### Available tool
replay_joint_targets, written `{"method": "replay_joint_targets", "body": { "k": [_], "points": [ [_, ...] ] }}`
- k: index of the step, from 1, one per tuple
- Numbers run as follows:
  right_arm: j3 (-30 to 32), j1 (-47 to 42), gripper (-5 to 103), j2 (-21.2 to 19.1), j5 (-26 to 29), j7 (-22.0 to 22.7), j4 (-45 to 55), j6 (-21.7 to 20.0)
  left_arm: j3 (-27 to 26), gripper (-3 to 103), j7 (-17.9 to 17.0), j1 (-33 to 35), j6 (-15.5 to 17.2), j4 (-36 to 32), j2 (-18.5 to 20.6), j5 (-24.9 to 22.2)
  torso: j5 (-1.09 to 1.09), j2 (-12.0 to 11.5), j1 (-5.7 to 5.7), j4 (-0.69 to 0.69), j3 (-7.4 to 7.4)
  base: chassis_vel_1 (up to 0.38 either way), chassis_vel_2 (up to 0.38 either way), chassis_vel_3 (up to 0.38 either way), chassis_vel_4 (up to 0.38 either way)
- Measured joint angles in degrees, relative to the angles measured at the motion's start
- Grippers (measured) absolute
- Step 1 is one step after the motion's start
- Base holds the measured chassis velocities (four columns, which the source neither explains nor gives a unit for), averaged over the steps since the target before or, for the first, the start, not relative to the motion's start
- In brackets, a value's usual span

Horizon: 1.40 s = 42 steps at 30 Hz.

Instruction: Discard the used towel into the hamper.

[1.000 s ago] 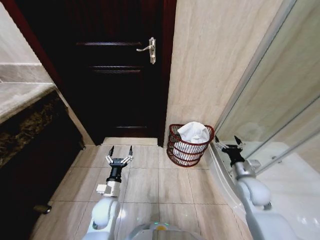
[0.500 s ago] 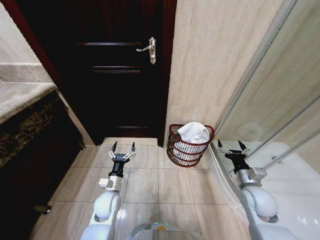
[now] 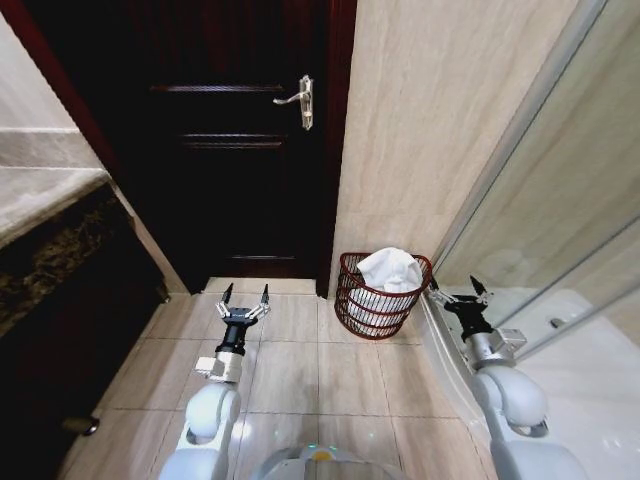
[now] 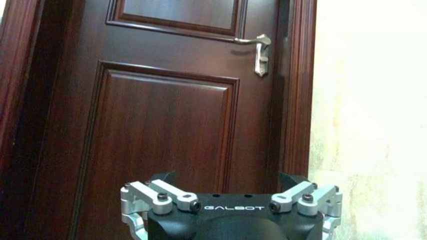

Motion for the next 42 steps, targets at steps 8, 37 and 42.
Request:
{"method": "replay_joint_targets", "body": {
  "k": [8, 37, 42],
  "points": [
    [-0.46, 0.42, 100, -0.10, 0.07, -0.41, -0.44, -0.49, -0.04, 100, 0.00, -0.23, -0.07, 0.03, -0.12, -0.01, 0.00, 0.00, 0.00, -0.01, 0.00, -0.027, 0.024, 0.024, -0.019],
    [-1.78, 0.50, 100, 0.91, 0.29, -0.25, -0.90, -0.67, -0.45, 100, -0.50, 0.17, 0.46, -0.31, -0.19, 1.81, 0.00, -0.01, 0.00, 0.01, 0.00, -0.066, 0.067, 0.074, -0.069],
    [-1.89, 0.45, 100, 0.61, 0.38, -0.06, -1.25, -1.11, -0.77, 100, -0.61, 0.33, -0.05, -0.19, -0.31, 1.71, 0.00, -0.01, -0.01, 0.00, -0.01, -0.004, -0.006, -0.012, -0.002]
  ]
}}
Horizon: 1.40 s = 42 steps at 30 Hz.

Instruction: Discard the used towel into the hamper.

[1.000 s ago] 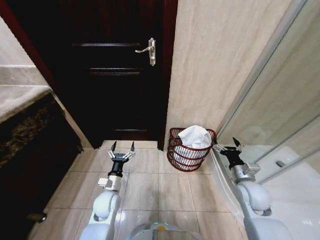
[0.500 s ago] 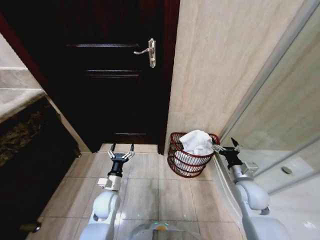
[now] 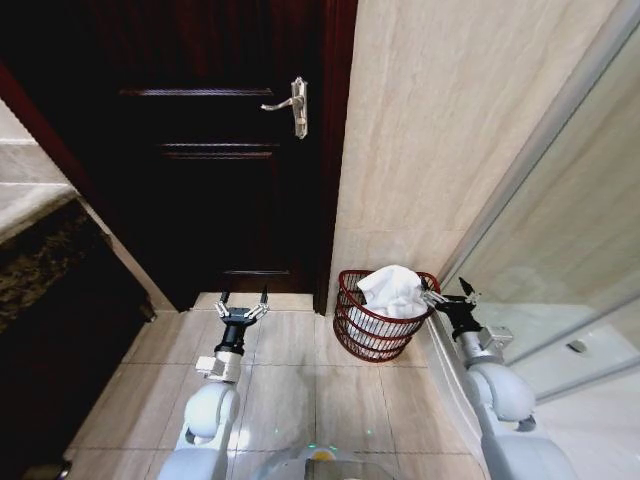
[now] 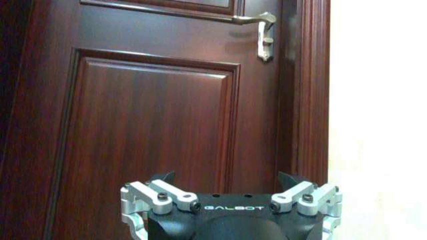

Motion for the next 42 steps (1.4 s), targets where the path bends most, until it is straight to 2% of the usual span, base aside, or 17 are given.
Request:
{"method": "replay_joint_targets", "body": {
  "k": [4, 6, 7, 9, 14, 18, 21, 22, 23, 25, 34, 42],
  "points": [
    [-0.30, 0.92, 100, -1.30, 1.94, -0.80, -0.81, -2.23, -0.15, 100, -0.47, 0.25, -0.71, 0.07, -0.08, -0.48, 0.01, 0.00, 0.00, -0.02, 0.00, 0.000, 0.000, 0.000, 0.000],
    [-1.01, 3.35, 100, -3.19, 6.19, -1.05, -2.44, -5.05, -0.39, 100, -0.87, 0.63, -1.26, 0.22, -0.11, -0.83, 0.00, 0.00, 0.00, 0.00, 0.00, 0.000, 0.000, 0.000, 0.000],
    [-1.01, 3.35, 100, -3.19, 6.19, -1.05, -2.44, -5.05, -0.39, 100, -0.87, 0.63, -1.26, 0.22, -0.11, -0.83, 0.00, 0.00, 0.00, 0.00, 0.00, 0.000, 0.000, 0.000, 0.000],
    [-1.92, 7.61, 100, -6.11, 10.73, -1.89, -6.15, -7.75, -0.53, 100, -1.60, 1.64, -1.25, 0.05, -0.34, -0.64, 0.01, 0.00, 0.01, 0.01, 0.01, 0.000, 0.000, 0.000, 0.000],
    [-3.32, 11.82, 100, -8.46, 13.37, -2.42, -9.87, -8.88, -0.88, 100, -1.81, 2.75, -1.01, -0.64, -0.83, -0.23, 0.01, 0.00, 0.00, 0.01, 0.01, 0.000, 0.000, 0.000, 0.000],
    [-8.27, 20.28, 100, -11.62, 15.68, -2.57, -16.83, -11.06, -1.64, 100, -1.99, 3.82, -1.14, -0.92, -1.79, -0.07, 0.00, 0.00, 0.01, 0.01, 0.01, 0.000, 0.000, 0.000, 0.000],
    [-9.16, 22.04, 100, -11.89, 17.13, -2.02, -17.60, -13.06, -1.82, 100, -2.02, 3.85, -1.20, -0.91, -1.88, -0.07, 0.01, 0.00, 0.01, 0.00, 0.01, 0.000, 0.000, 0.000, 0.000],
    [-10.03, 23.62, 100, -12.16, 18.74, -1.50, -18.28, -15.47, -1.95, 100, -2.05, 3.81, -1.32, -0.77, -1.91, -0.07, 0.00, 0.00, 0.01, 0.00, 0.01, 0.000, 0.000, 0.000, 0.000],
    [-10.03, 23.62, 100, -12.16, 18.74, -1.50, -18.28, -15.47, -1.95, 100, -2.05, 3.81, -1.32, -0.77, -1.91, -0.07, 0.00, 0.00, 0.01, 0.00, 0.01, 0.000, 0.000, 0.000, 0.000],
    [-11.57, 25.92, 100, -12.47, 20.13, -1.42, -19.64, -18.92, -2.09, 100, -2.07, 3.71, -1.57, -0.43, -1.96, -0.06, 0.00, 0.00, 0.01, 0.00, 0.01, 0.000, 0.000, 0.000, 0.000],
    [-18.63, 34.05, 100, -11.54, 20.93, -1.91, -24.21, -26.07, -1.42, 100, -2.07, 2.64, -1.69, 0.92, -2.08, 0.71, 0.00, 0.00, 0.01, 0.01, 0.01, 0.000, 0.000, 0.000, 0.000],
    [-23.34, 36.03, 100, -10.91, 20.29, -1.72, -28.41, -27.34, -1.28, 100, -2.00, 2.15, -1.53, 0.94, -1.94, 0.83, -0.01, 0.00, 0.01, -0.01, 0.01, 0.000, 0.000, 0.000, 0.000]
  ]
}}
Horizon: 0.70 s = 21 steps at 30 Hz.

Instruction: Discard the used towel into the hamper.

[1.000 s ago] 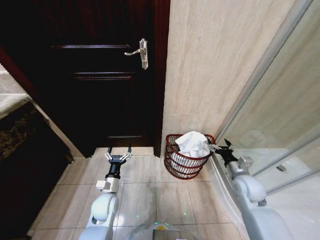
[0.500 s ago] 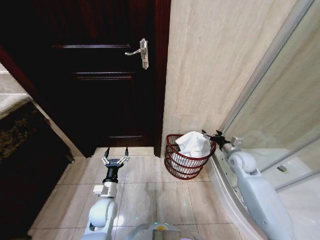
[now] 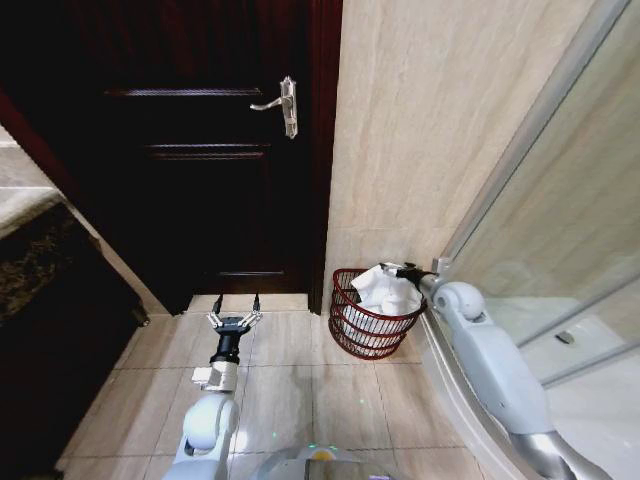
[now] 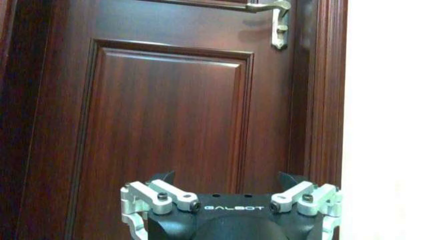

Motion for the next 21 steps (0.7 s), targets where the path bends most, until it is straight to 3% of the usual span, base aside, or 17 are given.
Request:
{"method": "replay_joint_targets", "body": {
  "k": [10, 21],
  "points": [
    [-2.72, 1.41, 100, 2.08, 0.59, 0.44, -4.49, -2.73, -0.33, 100, 0.09, -0.12, -1.02, 0.39, 0.06, -0.28, 0.00, 0.00, 0.00, 0.02, 0.00, 0.000, 0.000, 0.000, 0.000],
    [0.02, -4.95, 100, 2.50, 2.90, 1.62, -5.25, -4.02, -0.35, 100, 0.16, 0.06, -1.03, -0.33, 0.37, -0.47, 0.01, 0.01, 0.00, 0.00, -0.01, 0.000, 0.000, 0.000, 0.000]
  ]
}}
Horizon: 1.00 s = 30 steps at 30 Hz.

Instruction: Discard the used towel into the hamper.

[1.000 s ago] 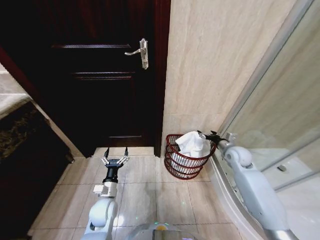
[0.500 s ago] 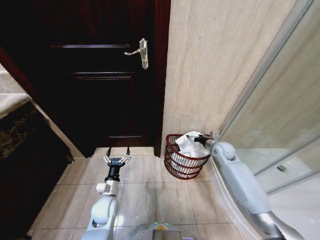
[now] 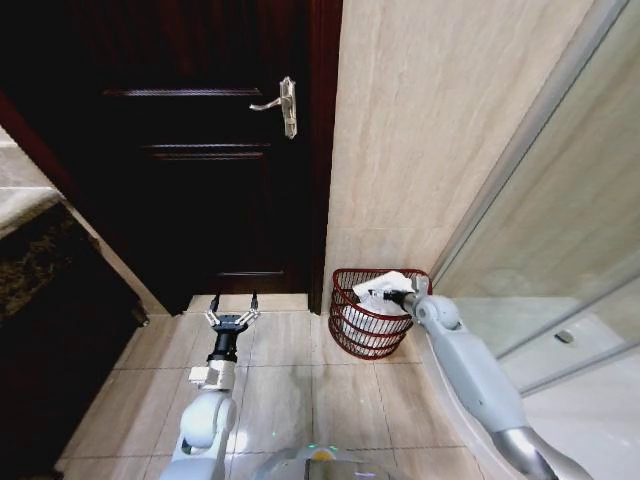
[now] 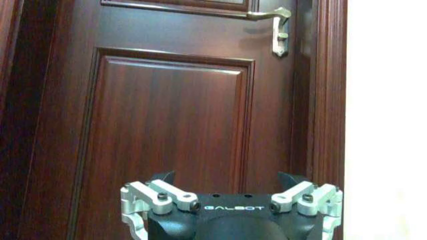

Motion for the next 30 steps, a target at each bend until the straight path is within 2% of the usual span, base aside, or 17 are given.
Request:
{"method": "replay_joint_targets", "body": {
  "k": [9, 18, 22, 30],
  "points": [
    [2.06, -2.40, 100, 0.08, 0.54, 1.41, 2.37, 0.00, 0.22, 100, 0.07, -0.01, -0.12, -0.23, -0.30, 0.06, 0.01, 0.00, 0.00, 0.00, 0.00, 0.000, 0.000, 0.000, 0.000],
    [4.82, 0.50, 100, -1.26, 0.19, 1.80, 7.07, 0.10, -0.22, 100, 0.12, 0.40, -1.38, 0.47, -0.36, -0.25, -0.01, 0.00, 0.00, 0.01, 0.00, 0.000, 0.000, 0.000, 0.000],
    [2.65, 3.56, 100, -1.31, -0.64, 1.06, 4.89, 1.54, 0.20, 100, 0.16, -0.07, -1.46, 0.75, -0.34, -0.07, -0.01, 0.00, 0.00, 0.01, 0.00, 0.000, 0.000, 0.000, 0.000],
    [-2.16, 5.53, 100, 1.72, -2.29, 1.63, 1.35, 2.11, 0.39, 100, 0.16, -1.15, -1.01, 0.76, 0.08, -0.09, 0.00, 0.00, 0.00, 0.02, 0.00, 0.000, 0.000, 0.000, 0.000]
  ]
}}
